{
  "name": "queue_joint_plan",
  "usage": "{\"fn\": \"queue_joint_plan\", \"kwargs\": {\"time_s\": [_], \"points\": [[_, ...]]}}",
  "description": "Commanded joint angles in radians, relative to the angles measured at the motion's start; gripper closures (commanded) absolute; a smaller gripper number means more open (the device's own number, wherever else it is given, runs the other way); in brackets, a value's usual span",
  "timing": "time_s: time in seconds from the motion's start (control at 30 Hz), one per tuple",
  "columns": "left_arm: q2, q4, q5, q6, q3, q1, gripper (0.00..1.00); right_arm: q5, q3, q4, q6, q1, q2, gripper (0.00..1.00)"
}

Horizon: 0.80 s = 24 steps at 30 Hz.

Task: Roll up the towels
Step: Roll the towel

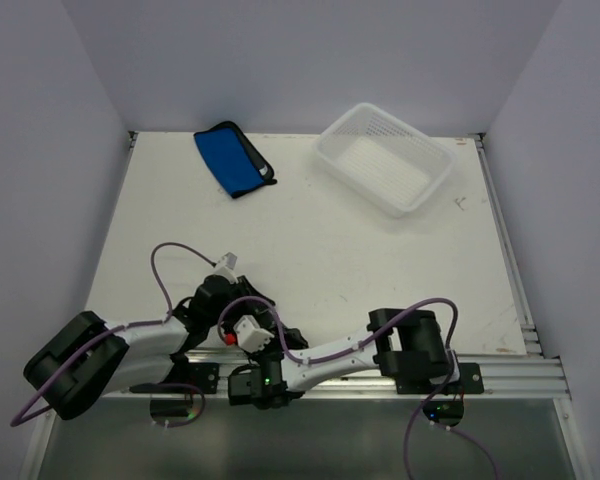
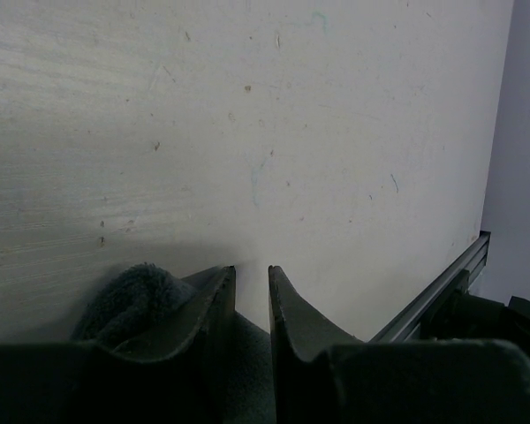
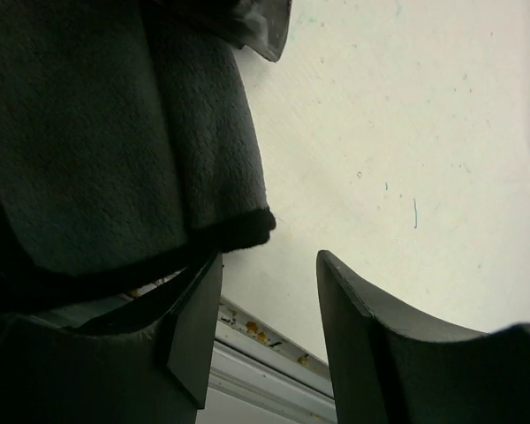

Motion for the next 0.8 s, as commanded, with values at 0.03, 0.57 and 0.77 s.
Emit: {"fn": "queue_joint_plan", "kwargs": {"time_s": [0.03, 0.57, 0.77], "points": [[0.041, -0.054, -0.067, 0.022, -0.040, -0.011, 0.74, -0.034, -0.138, 0.125, 0.093, 0.001, -0.169, 0.49], [0.030, -0.072, -0.071, 0.026, -0.037, -0.016, 0.74, -0.477, -0.581, 0.744, 0.085, -0.171, -0.662, 0.56], [0.037, -0.068, -0.066, 0.031, -0.037, -0.016, 0.74, -0.717, -0.688, 0.965, 0.159, -0.335, -0.651, 0.53]]}}
